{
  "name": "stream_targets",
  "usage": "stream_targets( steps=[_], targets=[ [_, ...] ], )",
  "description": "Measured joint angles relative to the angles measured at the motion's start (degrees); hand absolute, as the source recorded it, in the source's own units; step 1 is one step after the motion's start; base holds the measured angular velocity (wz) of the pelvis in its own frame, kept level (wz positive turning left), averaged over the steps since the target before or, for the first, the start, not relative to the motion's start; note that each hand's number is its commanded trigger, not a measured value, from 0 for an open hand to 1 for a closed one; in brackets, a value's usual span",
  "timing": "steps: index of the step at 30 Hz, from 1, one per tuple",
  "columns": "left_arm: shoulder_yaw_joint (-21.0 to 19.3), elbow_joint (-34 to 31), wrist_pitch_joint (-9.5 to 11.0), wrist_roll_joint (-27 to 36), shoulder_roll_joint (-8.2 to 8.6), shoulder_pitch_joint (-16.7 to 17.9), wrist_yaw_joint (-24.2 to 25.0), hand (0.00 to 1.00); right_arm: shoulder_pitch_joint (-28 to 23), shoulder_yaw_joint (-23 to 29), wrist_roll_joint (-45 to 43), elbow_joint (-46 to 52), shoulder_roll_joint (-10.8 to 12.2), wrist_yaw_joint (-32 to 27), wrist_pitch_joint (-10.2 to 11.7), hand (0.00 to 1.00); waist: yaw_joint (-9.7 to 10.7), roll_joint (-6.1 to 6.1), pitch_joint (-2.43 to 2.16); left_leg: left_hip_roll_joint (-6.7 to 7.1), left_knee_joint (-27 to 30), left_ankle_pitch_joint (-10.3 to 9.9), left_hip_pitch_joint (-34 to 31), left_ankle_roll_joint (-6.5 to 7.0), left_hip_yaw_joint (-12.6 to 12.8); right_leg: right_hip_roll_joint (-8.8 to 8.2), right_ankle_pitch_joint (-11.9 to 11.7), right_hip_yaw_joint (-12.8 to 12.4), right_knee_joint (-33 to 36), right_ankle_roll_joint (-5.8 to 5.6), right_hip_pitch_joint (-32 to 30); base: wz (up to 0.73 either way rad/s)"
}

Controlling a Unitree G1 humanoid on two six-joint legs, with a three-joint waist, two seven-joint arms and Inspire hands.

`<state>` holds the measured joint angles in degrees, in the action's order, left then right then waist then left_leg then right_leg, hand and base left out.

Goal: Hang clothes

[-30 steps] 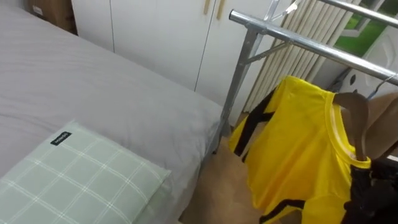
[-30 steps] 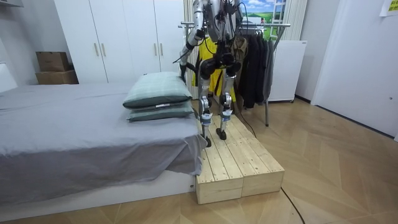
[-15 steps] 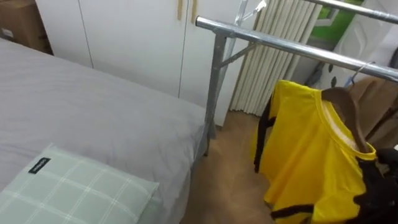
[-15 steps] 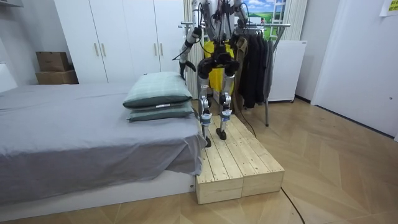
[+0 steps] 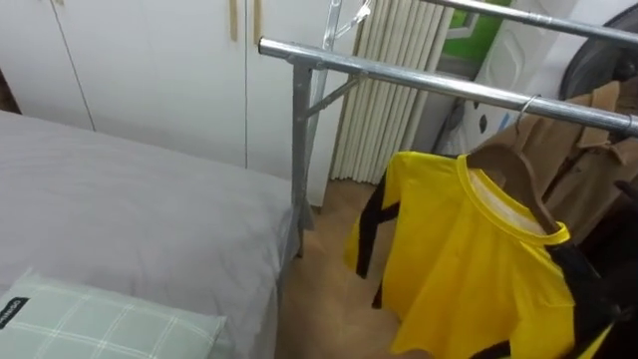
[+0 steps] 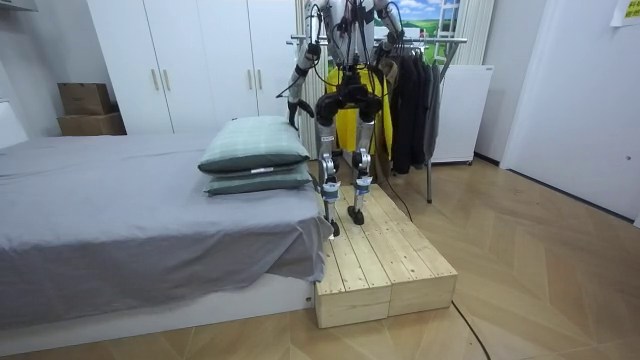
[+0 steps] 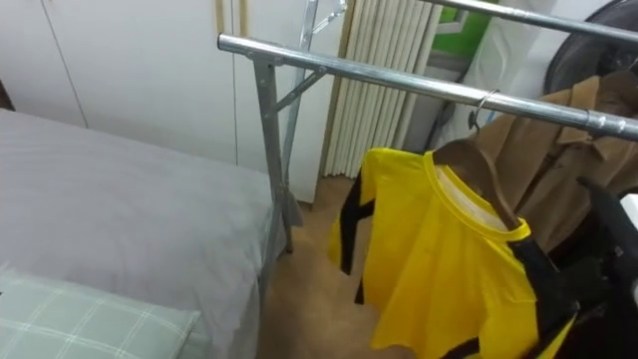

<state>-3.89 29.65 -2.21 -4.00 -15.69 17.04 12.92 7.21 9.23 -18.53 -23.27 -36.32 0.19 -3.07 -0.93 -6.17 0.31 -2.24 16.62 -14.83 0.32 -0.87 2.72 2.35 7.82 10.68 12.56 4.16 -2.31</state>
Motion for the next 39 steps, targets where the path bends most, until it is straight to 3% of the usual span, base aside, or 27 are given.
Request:
stream_targets(
  steps=[5, 13, 19, 21, 25, 28, 31, 35, 36, 39],
  targets=[
    [-0.78, 0.97, -0.20, 0.02, 0.88, 0.11, -0.01, 0.00, -0.70, 1.73, -0.07, 1.81, 1.31, -2.29, -0.01, 0.00, 0.82, 0.78, -0.36, 0.00, -0.39, 0.01, 0.40, 0.01, 0.33, 0.12, 0.10, -0.65, 0.13, -0.17, -0.06, -0.06],
    [-2.43, 1.06, -0.24, 0.03, 1.58, 0.43, 0.03, 0.00, -3.05, 3.50, 0.22, 4.02, 1.68, -3.69, 0.05, 0.00, 0.87, 0.74, -0.34, -0.12, -1.65, 0.18, 1.38, 0.24, 0.49, 0.44, 0.10, -1.32, -0.06, -0.16, 0.16, -0.03],
    [-2.80, 2.28, 0.02, 0.17, 1.61, 0.39, -0.12, 0.00, -5.39, 3.62, 0.26, 5.07, 3.70, -3.64, 0.63, 0.00, 0.87, 0.86, -0.24, -0.33, -2.09, 0.23, 1.97, 0.28, 2.00, 0.77, 0.10, -2.67, -0.04, -0.15, 0.05, -0.11],
    [-2.79, 2.96, 0.16, 1.32, 1.79, 0.50, -0.34, 0.00, -7.27, 4.31, 0.92, 6.19, 5.85, -3.52, 1.06, 0.00, 1.14, 1.22, -0.09, -0.33, -2.45, 0.23, 2.40, 0.28, 2.18, 0.75, 0.09, -2.76, -0.08, -0.15, 0.29, -0.05],
    [-2.76, 5.78, 1.24, 2.28, 2.87, 0.29, -1.21, 0.00, -10.73, 4.70, 4.47, 6.94, 10.29, -1.87, 1.15, 0.00, 1.89, 2.33, -0.50, -0.20, -3.14, 0.23, 2.44, 0.29, 2.60, 0.62, 0.19, -2.84, -0.12, -0.31, 0.18, -0.02],
    [-2.73, 6.87, 1.92, 2.36, 3.52, 0.48, -1.55, 0.00, -14.94, 4.68, 8.43, 8.29, 12.39, -0.43, 1.15, 0.00, 2.23, 3.06, -0.49, -0.08, -3.38, 0.23, 2.59, 0.29, 3.12, 0.65, 0.36, -3.56, 0.07, -0.54, 0.00, -0.09],
    [-2.68, 8.71, 3.20, 4.62, 3.90, 1.29, -2.77, 0.00, -19.04, 4.37, 12.79, 10.30, 16.09, -0.31, 1.85, 0.00, 2.13, 3.47, -0.44, -0.23, -4.01, 0.24, 3.39, 0.29, 4.00, 0.90, 0.39, -4.24, 0.06, -0.54, -0.01, -0.17],
    [-2.13, 12.68, 4.99, 5.81, 5.06, 0.99, -4.14, 0.00, -22.13, 2.57, 19.46, 3.65, 21.89, -0.29, 3.36, 0.00, 2.35, 4.06, -0.54, -0.23, -4.43, 0.24, 4.40, 0.29, 4.40, 1.08, 0.38, -5.00, -0.54, -0.55, 1.05, -0.07],
    [-1.56, 14.39, 5.92, 6.24, 5.31, 0.63, -4.64, 0.00, -23.01, 1.52, 21.40, 0.91, 22.98, 0.02, 3.38, 0.00, 2.32, 4.39, -0.75, -0.15, -4.46, 0.24, 4.65, 0.29, 4.40, 1.10, 0.36, -5.19, -0.88, -0.58, 1.36, 0.00],
    [-0.68, 19.28, 8.16, 7.34, 6.08, -0.77, -5.43, 0.00, -23.09, 0.13, 23.10, -6.99, 25.20, 1.34, 4.14, 0.00, 2.42, 5.18, -0.60, -0.02, -5.05, 0.24, 5.35, 0.29, 4.24, 1.08, 0.43, -5.49, -0.90, -0.70, 1.62, -0.05]
  ],
)
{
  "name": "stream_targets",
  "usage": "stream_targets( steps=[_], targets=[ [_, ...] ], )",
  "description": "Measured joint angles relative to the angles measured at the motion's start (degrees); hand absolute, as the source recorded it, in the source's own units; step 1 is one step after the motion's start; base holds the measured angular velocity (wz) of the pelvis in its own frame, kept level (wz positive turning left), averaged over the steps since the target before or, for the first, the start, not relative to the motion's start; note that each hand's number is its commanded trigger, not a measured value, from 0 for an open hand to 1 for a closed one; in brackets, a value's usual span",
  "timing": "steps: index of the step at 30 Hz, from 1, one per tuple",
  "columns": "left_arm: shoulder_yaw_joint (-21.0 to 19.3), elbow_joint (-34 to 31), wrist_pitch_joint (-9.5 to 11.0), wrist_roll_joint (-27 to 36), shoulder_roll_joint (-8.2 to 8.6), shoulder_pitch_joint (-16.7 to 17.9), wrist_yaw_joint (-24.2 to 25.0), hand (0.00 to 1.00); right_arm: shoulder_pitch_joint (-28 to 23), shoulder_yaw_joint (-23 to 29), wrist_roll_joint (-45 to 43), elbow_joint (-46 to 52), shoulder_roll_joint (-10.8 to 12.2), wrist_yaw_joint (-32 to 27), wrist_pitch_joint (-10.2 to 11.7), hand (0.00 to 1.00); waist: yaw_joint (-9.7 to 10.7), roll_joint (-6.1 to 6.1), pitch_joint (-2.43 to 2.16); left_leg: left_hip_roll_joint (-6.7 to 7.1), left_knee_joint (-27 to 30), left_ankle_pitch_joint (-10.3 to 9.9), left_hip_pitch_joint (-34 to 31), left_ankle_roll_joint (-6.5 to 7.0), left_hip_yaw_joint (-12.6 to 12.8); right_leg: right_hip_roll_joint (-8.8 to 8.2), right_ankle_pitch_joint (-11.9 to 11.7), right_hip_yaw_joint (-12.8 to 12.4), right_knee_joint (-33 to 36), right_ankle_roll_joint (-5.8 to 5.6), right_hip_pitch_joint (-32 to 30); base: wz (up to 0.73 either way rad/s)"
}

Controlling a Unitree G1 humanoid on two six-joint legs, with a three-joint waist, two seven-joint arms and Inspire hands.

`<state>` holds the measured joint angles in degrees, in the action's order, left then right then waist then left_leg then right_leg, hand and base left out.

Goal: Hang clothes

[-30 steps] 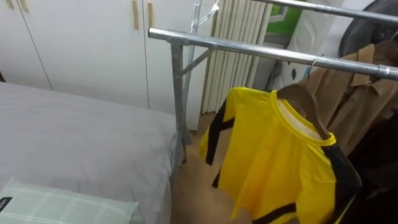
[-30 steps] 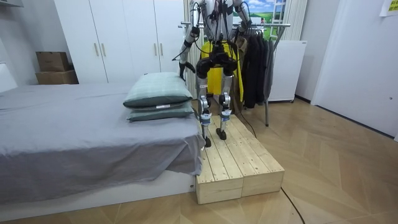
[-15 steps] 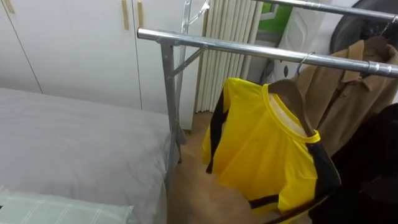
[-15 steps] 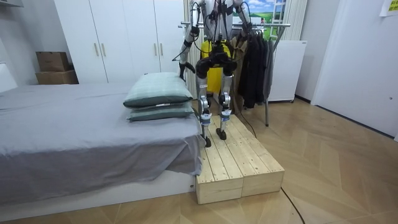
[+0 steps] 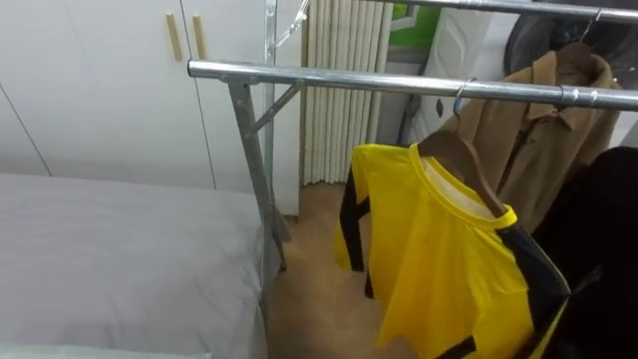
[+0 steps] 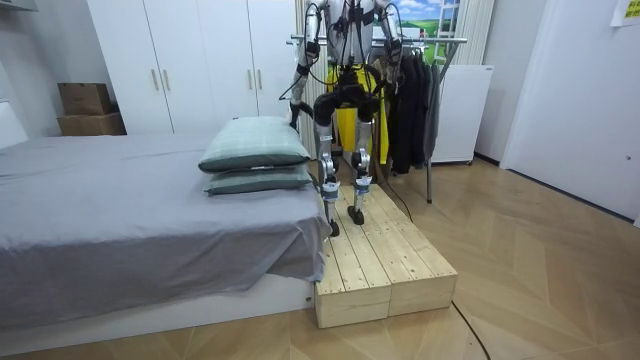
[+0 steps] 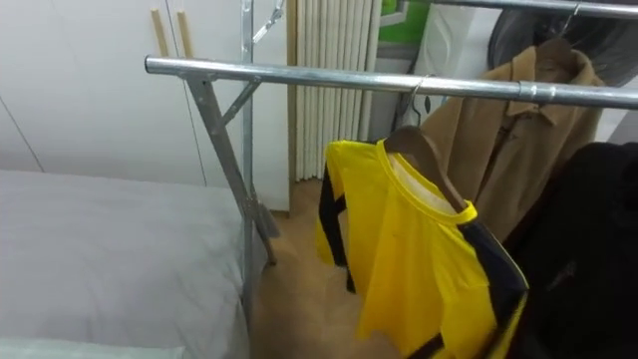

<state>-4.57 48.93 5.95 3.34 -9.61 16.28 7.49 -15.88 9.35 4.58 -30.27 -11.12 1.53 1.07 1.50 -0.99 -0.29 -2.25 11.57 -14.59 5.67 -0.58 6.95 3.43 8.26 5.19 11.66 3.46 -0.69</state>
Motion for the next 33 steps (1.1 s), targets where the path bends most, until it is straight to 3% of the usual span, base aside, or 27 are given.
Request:
stream_targets(
  steps=[7, 9, 14, 20, 28, 33],
  targets=[
    [1.37, 6.27, 3.35, 0.89, 0.66, -2.27, -1.06, 0.00, 0.43, -1.99, 3.51, -15.99, 2.10, 0.68, 3.01, 0.00, 0.11, 0.51, 0.01, 0.27, 0.13, 0.00, -0.27, 0.00, -0.44, -0.21, 0.74, -0.10, 0.87, -0.50, -0.76, 0.02],
    [1.21, 7.55, 3.91, 0.94, 1.64, -2.77, -1.93, 0.00, 0.65, -1.99, 5.19, -20.28, 2.95, 1.41, 3.28, 0.00, 0.08, 0.57, 0.02, 0.27, 0.13, 0.00, -0.25, 0.00, -0.45, -0.19, 0.74, -0.11, 0.85, -0.50, -0.91, 0.00],
    [0.83, 8.93, 4.46, 0.88, 2.50, -3.35, -2.57, 0.00, 0.95, -2.13, 6.55, -25.08, 4.65, 4.46, 3.27, 0.00, 0.05, 0.61, -0.01, 0.24, 0.11, 0.00, -0.59, 0.00, -0.33, -0.22, 0.75, 0.04, 1.01, -0.48, -1.17, 0.00],
    [0.89, 9.29, 4.44, 0.91, 3.76, -3.37, -4.78, 0.00, 2.17, -2.57, 6.97, -27.82, 4.72, 4.90, 3.21, 0.00, 0.05, 1.04, 0.14, 0.27, 0.06, 0.00, -0.14, 0.00, -0.75, -0.35, 0.75, 0.61, 0.62, -0.48, -0.23, 0.04],
    [1.35, 9.25, 4.45, 1.02, 4.16, -3.53, -5.06, 0.00, 2.76, -4.15, 7.09, -27.85, 4.83, 4.97, 3.02, 0.00, -0.21, 1.19, 0.08, 0.27, 0.22, 0.00, -0.46, 0.00, -3.03, -0.68, 0.92, 3.48, -0.05, -0.26, 0.94, 0.18],
    [1.30, 9.02, 4.46, 1.07, 4.38, -3.40, -4.54, 0.00, 3.37, -5.13, 6.63, -27.86, 4.92, 5.83, 2.89, 0.00, -0.68, 1.62, -0.18, 0.50, 0.97, 0.00, -1.30, 0.00, -6.20, -1.26, 1.54, 7.27, -1.06, 0.04, 2.08, 0.33]
  ],
)
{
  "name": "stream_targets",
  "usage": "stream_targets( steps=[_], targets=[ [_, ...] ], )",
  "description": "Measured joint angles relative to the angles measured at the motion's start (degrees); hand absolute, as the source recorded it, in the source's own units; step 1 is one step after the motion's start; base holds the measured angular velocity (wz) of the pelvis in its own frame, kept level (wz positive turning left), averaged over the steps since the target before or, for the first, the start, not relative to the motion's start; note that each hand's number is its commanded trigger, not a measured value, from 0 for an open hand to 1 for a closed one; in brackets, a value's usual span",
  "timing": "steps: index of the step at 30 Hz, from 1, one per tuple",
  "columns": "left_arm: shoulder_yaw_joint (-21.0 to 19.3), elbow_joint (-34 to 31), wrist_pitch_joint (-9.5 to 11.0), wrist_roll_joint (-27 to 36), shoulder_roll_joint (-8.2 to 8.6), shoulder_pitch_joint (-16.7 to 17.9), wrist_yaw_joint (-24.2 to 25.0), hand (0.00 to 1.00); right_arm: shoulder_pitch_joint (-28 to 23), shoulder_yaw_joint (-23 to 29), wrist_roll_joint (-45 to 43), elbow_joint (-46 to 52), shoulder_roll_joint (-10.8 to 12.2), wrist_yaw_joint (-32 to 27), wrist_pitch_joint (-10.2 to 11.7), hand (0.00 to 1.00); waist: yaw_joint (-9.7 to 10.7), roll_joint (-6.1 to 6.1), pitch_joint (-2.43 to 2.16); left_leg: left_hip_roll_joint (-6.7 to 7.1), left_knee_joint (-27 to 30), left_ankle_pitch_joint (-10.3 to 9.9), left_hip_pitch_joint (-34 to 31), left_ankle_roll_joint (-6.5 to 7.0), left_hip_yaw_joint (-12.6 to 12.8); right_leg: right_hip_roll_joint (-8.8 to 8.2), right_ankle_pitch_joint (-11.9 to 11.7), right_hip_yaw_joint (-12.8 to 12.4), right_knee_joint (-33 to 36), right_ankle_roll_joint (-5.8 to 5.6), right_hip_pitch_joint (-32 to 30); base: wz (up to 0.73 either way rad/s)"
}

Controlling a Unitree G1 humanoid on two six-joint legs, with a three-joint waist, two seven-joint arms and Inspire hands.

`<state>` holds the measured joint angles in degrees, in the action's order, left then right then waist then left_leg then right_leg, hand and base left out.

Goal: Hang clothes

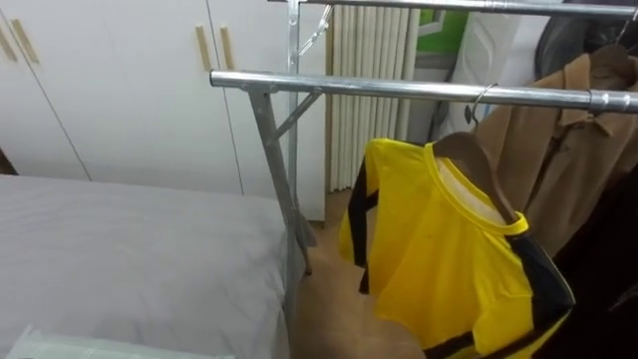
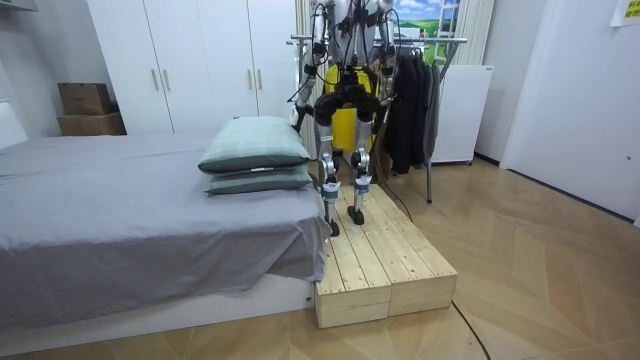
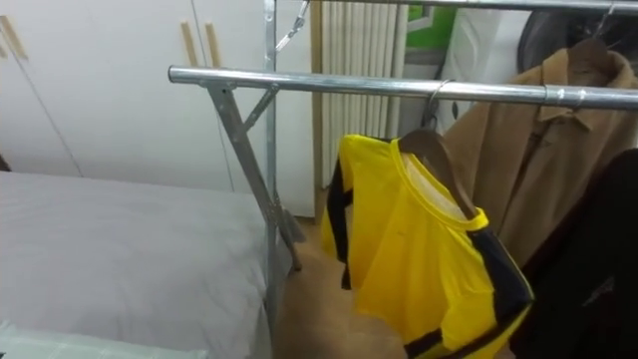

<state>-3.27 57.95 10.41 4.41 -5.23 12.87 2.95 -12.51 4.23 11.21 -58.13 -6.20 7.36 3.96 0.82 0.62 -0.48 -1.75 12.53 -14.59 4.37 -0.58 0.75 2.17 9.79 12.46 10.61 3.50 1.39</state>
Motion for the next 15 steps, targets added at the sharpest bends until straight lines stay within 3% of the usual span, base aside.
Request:
stream_targets(
  steps=[4, 5, 6, 7, 9, 10, 11, 12, 14, 15],
  targets=[
    [-0.41, -0.14, 0.12, -0.06, 0.54, -0.18, 0.39, 0.00, 0.78, -1.21, -1.26, -0.32, 0.02, 1.03, -0.32, 0.00, -1.07, 0.30, -0.13, 0.23, 1.24, 0.00, -1.90, -0.01, -1.54, -0.67, 0.57, 3.76, 0.04, 0.19, 0.70, 0.55],
    [-1.21, -0.05, 0.13, -0.02, 0.89, -0.17, 0.56, 0.00, 1.65, -1.06, -1.58, -1.86, 0.00, 1.36, -0.29, 0.00, -1.13, 0.18, -0.05, 0.36, 1.88, 0.01, -2.85, -0.03, -1.54, -1.14, 0.98, 5.88, 0.00, -0.01, 1.05, 1.12],
    [-1.18, 0.01, -0.15, -0.16, 0.92, -0.17, 0.74, 0.00, 2.37, -0.53, -1.58, -4.00, 0.03, 1.49, -0.35, 0.00, -0.76, 0.20, 0.01, 0.26, 2.75, 0.01, -4.07, -0.04, 0.15, -1.78, 1.58, 9.36, -0.13, -0.11, 1.70, 1.33],
    [-1.18, 0.03, -0.54, -0.16, 0.96, -0.19, 1.00, 0.00, 2.60, -0.33, -1.60, -4.89, -0.04, 1.44, -0.43, 0.00, -0.59, 0.20, 0.00, -0.11, 3.39, 0.02, -4.93, -0.03, 2.63, -2.19, 1.94, 11.30, -0.10, -0.23, 1.92, 1.59],
    [-1.22, 0.18, -2.97, -0.10, 0.86, 0.46, 1.33, 0.00, 3.76, 0.82, -1.60, -6.92, -0.22, 1.38, -1.61, 0.00, -0.81, -0.25, 0.11, -1.98, 5.42, 0.87, -7.35, 0.37, 13.18, -3.64, 2.92, 18.12, -0.15, -0.63, 2.85, 1.46],
    [-1.48, 0.20, -3.52, -0.09, 0.81, 0.72, 1.33, 0.00, 3.88, 1.04, -1.68, -6.95, -0.24, 1.41, -1.62, 0.00, -0.87, -0.31, 0.13, -2.27, 5.54, 1.17, -7.75, 0.61, 15.51, -3.93, 3.07, 19.51, -0.28, -0.78, 2.98, 1.42],
    [-2.63, 0.11, -4.10, 0.01, 0.89, 0.69, 1.49, 0.00, 4.11, 1.61, -2.04, -7.18, -0.35, 1.52, -1.59, 0.00, -0.71, -0.50, 0.61, -2.86, 6.29, 1.70, -8.22, 1.09, 20.27, -4.35, 3.36, 23.09, -1.34, -1.20, 3.71, 1.54],
    [-2.83, 0.01, -4.05, 0.01, 0.91, 0.35, 1.62, 0.00, 4.15, 2.29, -2.04, -8.21, -0.50, 1.55, -1.60, 0.00, -0.61, -0.60, 0.63, -3.78, 7.83, 1.55, -8.67, 1.57, 24.57, -4.58, 3.65, 27.04, -1.85, -1.48, 4.36, 1.59],
    [-2.95, 0.58, -3.85, 0.01, 0.65, 0.11, 1.72, 0.00, 4.33, 3.19, -2.07, -8.95, -0.53, 1.46, -2.20, 0.00, -0.67, -0.54, 0.71, -5.55, 10.79, 0.01, -8.83, 2.01, 29.32, -4.68, 4.74, 31.56, -1.60, -1.86, 5.55, 1.31],
    [-3.27, 1.05, -3.82, 0.59, 0.58, 0.10, 1.72, 0.00, 4.36, 3.25, -1.97, -9.45, -0.52, 1.43, -2.23, 0.00, -0.82, -0.65, 0.68, -6.29, 11.39, -0.44, -8.65, 1.31, 29.84, -4.72, 5.30, 33.47, -1.47, -2.19, 6.33, 1.01]
  ],
)
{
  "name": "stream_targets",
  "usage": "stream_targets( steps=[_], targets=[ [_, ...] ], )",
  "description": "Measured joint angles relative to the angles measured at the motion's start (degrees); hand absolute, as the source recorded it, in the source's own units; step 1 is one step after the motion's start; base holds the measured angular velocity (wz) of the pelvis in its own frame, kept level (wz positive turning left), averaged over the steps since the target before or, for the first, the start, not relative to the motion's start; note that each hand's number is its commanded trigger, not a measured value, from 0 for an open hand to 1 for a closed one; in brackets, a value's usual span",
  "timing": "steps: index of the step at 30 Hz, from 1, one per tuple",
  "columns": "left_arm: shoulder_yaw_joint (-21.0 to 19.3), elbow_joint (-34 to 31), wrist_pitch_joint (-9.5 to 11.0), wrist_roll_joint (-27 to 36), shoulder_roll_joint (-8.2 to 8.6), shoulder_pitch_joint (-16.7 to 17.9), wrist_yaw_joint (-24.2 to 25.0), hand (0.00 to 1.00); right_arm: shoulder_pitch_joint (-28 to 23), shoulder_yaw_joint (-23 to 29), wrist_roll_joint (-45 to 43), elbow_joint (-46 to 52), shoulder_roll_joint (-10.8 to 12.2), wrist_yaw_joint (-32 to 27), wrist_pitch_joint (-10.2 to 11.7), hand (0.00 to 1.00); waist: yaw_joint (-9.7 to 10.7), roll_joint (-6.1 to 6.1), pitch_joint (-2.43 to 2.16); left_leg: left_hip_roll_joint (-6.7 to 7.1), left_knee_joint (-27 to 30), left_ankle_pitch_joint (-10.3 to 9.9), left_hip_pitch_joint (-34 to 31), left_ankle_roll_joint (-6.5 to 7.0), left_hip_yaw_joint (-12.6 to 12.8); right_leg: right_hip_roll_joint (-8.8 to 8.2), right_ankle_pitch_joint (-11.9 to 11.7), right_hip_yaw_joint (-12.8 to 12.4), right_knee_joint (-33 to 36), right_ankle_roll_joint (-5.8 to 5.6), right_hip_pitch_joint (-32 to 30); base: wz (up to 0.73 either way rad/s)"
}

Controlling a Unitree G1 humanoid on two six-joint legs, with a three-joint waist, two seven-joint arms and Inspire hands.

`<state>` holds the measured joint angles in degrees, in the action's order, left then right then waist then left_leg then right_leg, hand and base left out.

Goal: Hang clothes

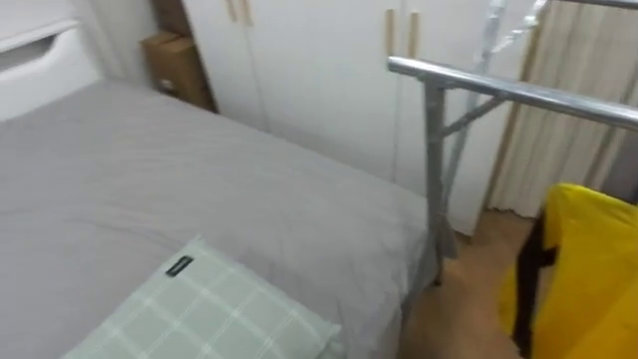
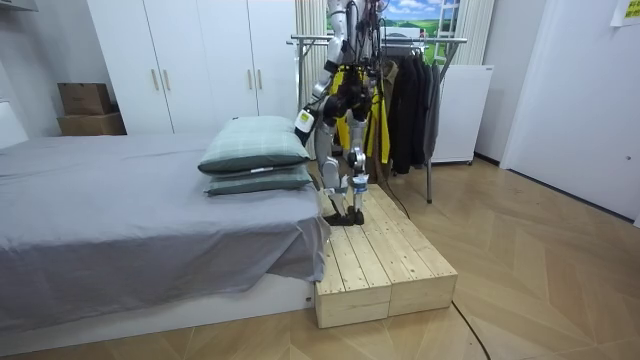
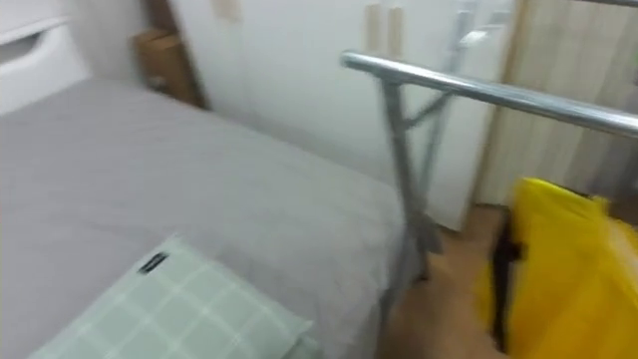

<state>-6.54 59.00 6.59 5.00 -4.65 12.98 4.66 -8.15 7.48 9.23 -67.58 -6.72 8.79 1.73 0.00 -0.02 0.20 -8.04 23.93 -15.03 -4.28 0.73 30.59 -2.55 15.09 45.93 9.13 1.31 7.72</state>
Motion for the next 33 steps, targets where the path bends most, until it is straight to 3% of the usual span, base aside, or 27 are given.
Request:
stream_targets(
  steps=[2, 5, 8, 10, 12, 13, 14, 15, 16, 17, 18, 19, 20, 21, 23, 26, 30, 33],
  targets=[
    [-0.08, 0.72, -0.05, 0.77, 0.00, -0.40, -0.02, 0.00, -0.04, 0.00, 0.52, -0.04, -0.25, -0.33, -0.07, 0.00, -0.30, -0.01, 0.02, -0.11, -0.13, -0.10, 0.10, -0.39, 0.49, -0.34, 0.55, 2.21, 0.25, -0.66, 0.68, 0.67],
    [0.09, 0.80, -0.36, 1.14, 0.04, -0.54, -0.02, 0.00, 0.03, 0.00, 0.58, -0.25, -0.79, -0.80, -0.16, 0.00, -0.22, -0.06, -0.05, 1.18, -1.52, -0.08, 0.02, -0.39, -1.04, -1.55, 1.51, 3.84, 2.05, -2.01, 1.56, 0.41],
    [0.09, 1.77, -0.48, 1.05, 0.09, -1.27, 0.02, 0.00, 0.22, 0.04, 0.62, -1.58, -0.90, -1.38, -0.49, 0.00, -0.10, 0.10, -0.11, 2.08, -2.55, -0.10, 0.20, -0.30, -1.41, -3.29, 1.49, 5.40, 7.03, -2.33, 1.38, 0.44],
    [0.11, 2.20, -0.78, 1.06, 0.05, -1.35, 0.01, 0.00, -0.28, 0.20, 1.79, -2.15, -0.77, -1.84, -0.61, 0.00, 0.51, -0.14, -0.06, 2.55, -3.86, 0.13, 1.08, 0.15, -0.74, -4.74, 1.49, 4.72, 10.99, -2.33, 1.28, 0.76],
    [0.18, 2.86, -1.45, 1.09, 0.07, -1.37, -0.02, 0.00, -0.12, 0.67, 2.17, -2.19, -1.00, -2.47, -0.56, 0.00, 0.69, -0.26, -0.10, 3.14, -6.20, 0.72, 3.09, 0.74, -2.68, -8.08, 0.76, 0.61, 20.78, -2.39, -1.16, 0.62],
    [0.27, 2.89, -1.62, 1.08, 0.05, -1.39, -0.01, 0.00, -0.04, 0.74, 2.29, -2.10, -1.04, -2.62, -0.53, 0.00, 0.74, -0.16, -0.10, 3.34, -6.44, 0.86, 3.67, 0.78, -3.48, -8.67, 0.04, -1.23, 24.11, -2.00, -2.52, 0.62],
    [0.42, 3.12, -1.77, 1.12, -0.18, -1.37, -0.07, 0.00, -0.08, 1.05, 2.97, -1.84, -0.97, -2.75, -0.52, 0.00, 1.11, 0.46, -0.27, 3.25, -6.71, 1.00, 4.16, 0.88, -5.69, -9.32, 0.21, -6.31, 28.29, -0.64, -4.97, 0.60],
    [0.41, 3.23, -1.75, 1.11, -0.50, -1.62, -0.09, 0.00, 0.09, 0.96, 4.49, -1.40, -0.92, -2.59, -0.61, 0.00, 1.15, -0.19, -0.17, 3.40, -6.63, 0.99, 4.14, 0.87, -7.40, -9.19, 2.42, -10.97, 28.33, -0.78, -7.59, 0.57],
    [0.34, 3.27, -1.72, 1.10, -0.53, -1.71, -0.09, 0.00, 0.22, 0.96, 5.00, -1.20, -0.92, -2.73, -0.60, 0.00, 1.13, -0.26, -0.10, 3.39, -6.47, 0.96, 3.92, 0.83, -8.19, -9.17, 3.23, -13.07, 27.55, -0.71, -9.20, 0.73],
    [0.38, 3.58, -1.84, 1.09, -0.72, -1.95, -0.08, 0.00, 0.08, 1.02, 5.96, -1.11, -0.90, -2.95, -0.48, 0.00, 2.01, -0.04, -0.04, 3.30, -6.41, 0.84, 3.54, 0.63, -11.10, -8.96, 3.37, -16.77, 23.91, -1.12, -11.77, 1.01],
    [0.38, 3.90, -2.10, 1.18, -1.05, -1.91, -0.07, 0.00, -0.01, 1.88, 7.08, -1.19, -0.47, -3.03, -0.39, 0.00, 3.06, -0.17, 0.01, 3.46, -5.82, 0.57, 3.57, 0.16, -13.69, -9.13, 1.52, -20.94, 17.03, -2.81, -13.27, 1.10],
    [0.35, 3.96, -2.37, 1.15, -1.34, -1.95, -0.04, 0.00, 0.02, 2.29, 7.36, -1.20, -0.17, -3.23, -0.29, 0.00, 3.17, -0.57, 0.04, 3.77, -5.12, 0.12, 3.39, -0.21, -14.53, -9.24, -3.67, -23.49, 14.02, -4.33, -13.67, 1.03],
    [0.36, 4.72, -2.94, 1.13, -1.27, -2.00, -0.06, 0.00, -0.63, 2.92, 7.43, -1.46, -0.08, -4.14, -0.01, 0.00, 3.43, -0.53, -0.60, 3.62, -4.04, -0.61, 3.23, -0.77, -16.46, -8.20, -3.97, -24.48, 12.42, -4.11, -11.36, 0.82],
    [0.57, 5.50, -3.31, 1.10, -1.04, -2.47, -0.03, 0.00, -0.66, 2.94, 7.21, -1.49, -0.47, -5.19, 0.14, 0.00, 3.02, 0.02, -0.86, 3.27, -4.36, -0.76, 3.93, -0.94, -16.79, -7.69, -4.19, -21.63, 9.65, -4.39, -8.37, 0.88],
    [0.55, 5.72, -3.81, 1.10, -1.02, -2.30, -0.12, 0.00, -1.06, 2.94, 6.97, -1.84, -0.65, -6.34, 0.10, 0.00, 3.58, 0.24, -0.73, 3.80, -5.81, 0.18, 4.81, -0.88, -17.23, -7.51, -4.34, -19.08, 7.39, -5.00, -5.50, 0.86],
    [-1.00, 5.19, -4.57, 1.10, -0.84, -1.93, -0.26, 0.00, -1.63, 3.40, 7.08, -2.21, -0.55, -5.93, -1.43, 0.00, 3.33, 0.16, -0.58, 5.32, -7.94, 1.29, 4.75, -0.49, -20.04, -7.17, -4.56, -17.71, 5.64, -5.91, -3.57, 0.56],
    [-2.18, 5.16, -5.20, 1.16, -1.36, -2.22, -0.41, 0.00, -1.68, 3.28, 7.04, -2.34, -0.30, -3.98, -3.17, 0.00, 3.13, -1.26, -0.46, 6.71, -8.35, 1.57, 3.99, -0.13, -23.23, -5.60, -4.34, -28.18, 3.92, -6.25, -3.03, 0.45],
    [-3.29, 5.44, -4.82, 1.13, -1.02, -2.27, -0.40, 0.00, -1.52, 3.19, 6.58, -3.15, -0.33, -3.61, -3.16, 0.00, 1.56, -1.65, -0.44, 6.67, -9.07, 1.56, 4.90, -0.30, -23.59, -4.97, -4.88, -28.75, 2.26, -6.12, -1.82, 0.05]
  ],
)
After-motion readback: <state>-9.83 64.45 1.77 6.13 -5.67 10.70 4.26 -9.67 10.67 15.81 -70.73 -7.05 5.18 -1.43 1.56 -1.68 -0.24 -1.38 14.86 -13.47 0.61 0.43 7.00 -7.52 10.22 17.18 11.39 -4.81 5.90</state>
